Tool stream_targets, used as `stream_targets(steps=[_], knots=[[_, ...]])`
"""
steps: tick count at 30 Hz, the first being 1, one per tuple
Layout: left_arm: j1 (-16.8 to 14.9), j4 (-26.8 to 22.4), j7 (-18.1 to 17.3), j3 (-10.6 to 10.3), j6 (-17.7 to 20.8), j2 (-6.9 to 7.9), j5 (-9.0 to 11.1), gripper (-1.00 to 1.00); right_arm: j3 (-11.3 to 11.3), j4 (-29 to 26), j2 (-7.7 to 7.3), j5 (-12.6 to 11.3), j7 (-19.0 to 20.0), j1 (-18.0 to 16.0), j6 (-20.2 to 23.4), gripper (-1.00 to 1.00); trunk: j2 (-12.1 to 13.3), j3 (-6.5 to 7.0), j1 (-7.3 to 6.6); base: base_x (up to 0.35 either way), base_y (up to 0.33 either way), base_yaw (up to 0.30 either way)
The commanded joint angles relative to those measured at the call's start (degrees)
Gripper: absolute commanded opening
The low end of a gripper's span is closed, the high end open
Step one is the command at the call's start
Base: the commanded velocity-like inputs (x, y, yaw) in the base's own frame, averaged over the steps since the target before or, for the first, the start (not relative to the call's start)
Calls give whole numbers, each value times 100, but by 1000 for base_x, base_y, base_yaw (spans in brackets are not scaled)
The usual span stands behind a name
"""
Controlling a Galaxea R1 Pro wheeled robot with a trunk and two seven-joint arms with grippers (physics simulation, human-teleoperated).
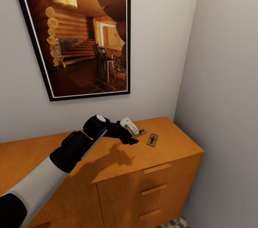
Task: Take the four mousetraps from the cabinet in the bathroom and place them on the bathroom floor. Make sure all four end up on the same floor surface, and ensure that at least two of them are either under or directly next to the same bathroom sink.
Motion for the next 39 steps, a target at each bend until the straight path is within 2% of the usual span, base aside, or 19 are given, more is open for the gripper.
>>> stream_targets(steps=[1, 11, 22, 36, 39], knots=[[-7, -2, 20, -9, 34, 4, 39, 100, 49, 5, 2, -69, -5, -4, -23, -100, -3, -6, 0, 15, 9, 0], [-7, 84, 20, -20, 34, 4, 39, 100, 49, 5, 2, -69, -5, -5, -23, -100, -3, -6, 0, 45, 2, 0], [-7, 146, 20, -49, 28, 4, 39, 100, 48, 5, 2, -69, -5, -4, -23, -100, -3, -6, 0, 214, 0, 0], [-6, 226, 20, -63, 25, 4, 39, 100, 44, 5, -5, -69, -2, -3, -23, -100, -3, -6, 0, 18, 0, 0], [-7, 413, 20, -71, 18, -9, 39, 100, 46, 5, 0, -69, 3, -5, -23, -100, -3, -6, 0, 0, 0, 0]])
